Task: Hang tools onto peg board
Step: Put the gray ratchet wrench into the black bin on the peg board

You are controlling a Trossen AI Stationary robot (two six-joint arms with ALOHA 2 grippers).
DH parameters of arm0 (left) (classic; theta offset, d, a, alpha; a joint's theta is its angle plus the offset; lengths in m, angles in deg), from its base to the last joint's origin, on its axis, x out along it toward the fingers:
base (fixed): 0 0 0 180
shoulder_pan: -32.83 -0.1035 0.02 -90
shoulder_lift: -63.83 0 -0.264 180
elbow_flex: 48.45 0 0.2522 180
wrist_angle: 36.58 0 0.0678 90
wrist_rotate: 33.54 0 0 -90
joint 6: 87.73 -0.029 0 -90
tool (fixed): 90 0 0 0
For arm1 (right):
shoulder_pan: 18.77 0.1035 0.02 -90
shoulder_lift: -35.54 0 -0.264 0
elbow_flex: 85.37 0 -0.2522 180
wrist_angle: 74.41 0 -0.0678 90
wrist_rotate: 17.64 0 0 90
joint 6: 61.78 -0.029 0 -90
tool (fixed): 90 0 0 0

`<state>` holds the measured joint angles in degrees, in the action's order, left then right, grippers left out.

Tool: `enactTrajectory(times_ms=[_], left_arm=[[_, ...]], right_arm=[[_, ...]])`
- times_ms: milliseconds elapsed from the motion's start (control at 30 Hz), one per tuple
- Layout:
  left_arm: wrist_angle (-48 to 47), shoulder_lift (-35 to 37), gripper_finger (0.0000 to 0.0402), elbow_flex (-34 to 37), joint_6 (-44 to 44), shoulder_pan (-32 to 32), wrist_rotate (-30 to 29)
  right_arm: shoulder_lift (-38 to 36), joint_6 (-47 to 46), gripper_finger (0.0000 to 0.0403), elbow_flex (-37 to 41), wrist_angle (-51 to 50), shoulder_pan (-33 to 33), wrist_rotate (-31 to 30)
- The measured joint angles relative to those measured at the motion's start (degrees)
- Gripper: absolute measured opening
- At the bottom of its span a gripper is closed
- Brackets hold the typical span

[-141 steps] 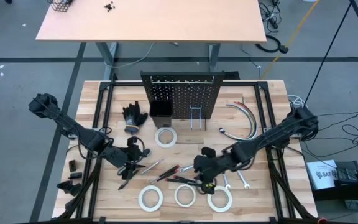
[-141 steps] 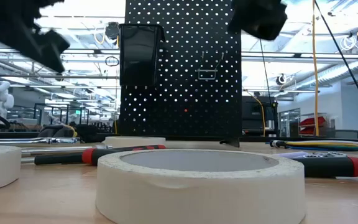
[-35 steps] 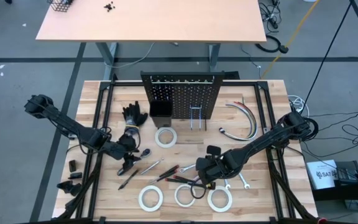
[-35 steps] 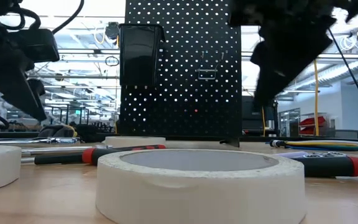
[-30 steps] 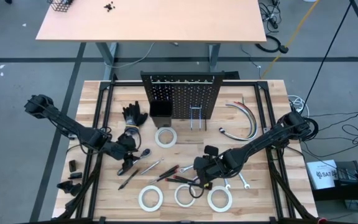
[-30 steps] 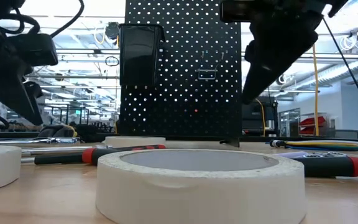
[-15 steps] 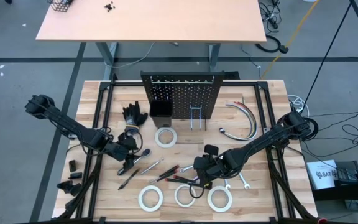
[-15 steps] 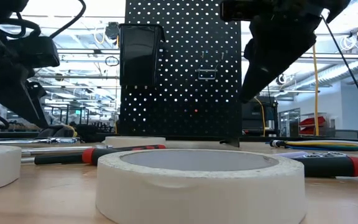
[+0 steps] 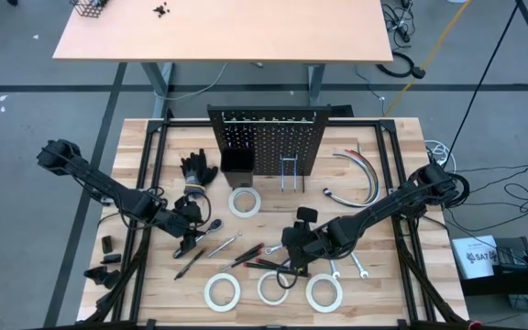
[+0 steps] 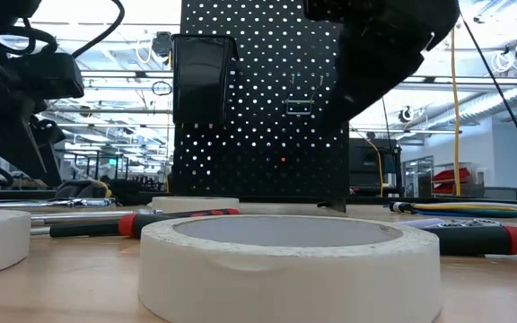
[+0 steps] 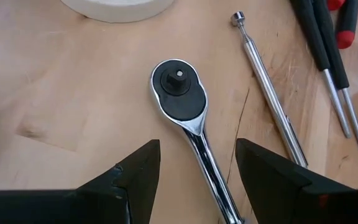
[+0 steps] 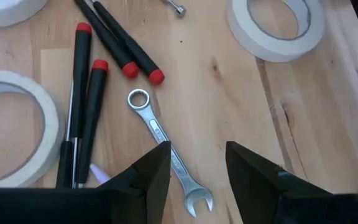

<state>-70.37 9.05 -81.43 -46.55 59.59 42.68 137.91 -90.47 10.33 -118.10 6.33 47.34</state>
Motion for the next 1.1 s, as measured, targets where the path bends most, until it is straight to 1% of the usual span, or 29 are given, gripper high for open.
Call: enactTrajectory(times_ms=[400, 467, 667, 800, 1000, 1100], left_arm=[[0.2, 0.0, 0.0212, 0.0, 0.5, 0.0, -0.9], [0.2, 0.0, 0.0212, 0.0, 1.7, 0.0, -0.9], [0.2, 0.0, 0.0212, 0.0, 2.0, 0.0, -0.9], [0.2, -0.4, 0.0212, 0.0, 2.2, 1.4, -0.9], [0.2, -4.7, 0.0212, 0.0, 2.1, 3.4, -3.1], [1.3, -8.0, 0.0212, -0.1, 4.2, 3.7, -3.8]], right_arm=[[0.0, 6.1, 0.0148, 0.0, -0.3, 0.1, -0.2], [0.0, 6.9, 0.0148, 0.0, -0.2, 0.0, -0.2], [0.0, 7.5, 0.0148, 0.0, 0.3, -0.6, -0.2], [0.0, 7.4, 0.0148, 0.0, 2.0, -0.8, -0.4], [0.0, 7.0, 0.0148, 0.0, 2.8, -1.2, -0.5], [0.0, 6.9, 0.0148, 0.0, 3.3, -1.5, -0.6]])
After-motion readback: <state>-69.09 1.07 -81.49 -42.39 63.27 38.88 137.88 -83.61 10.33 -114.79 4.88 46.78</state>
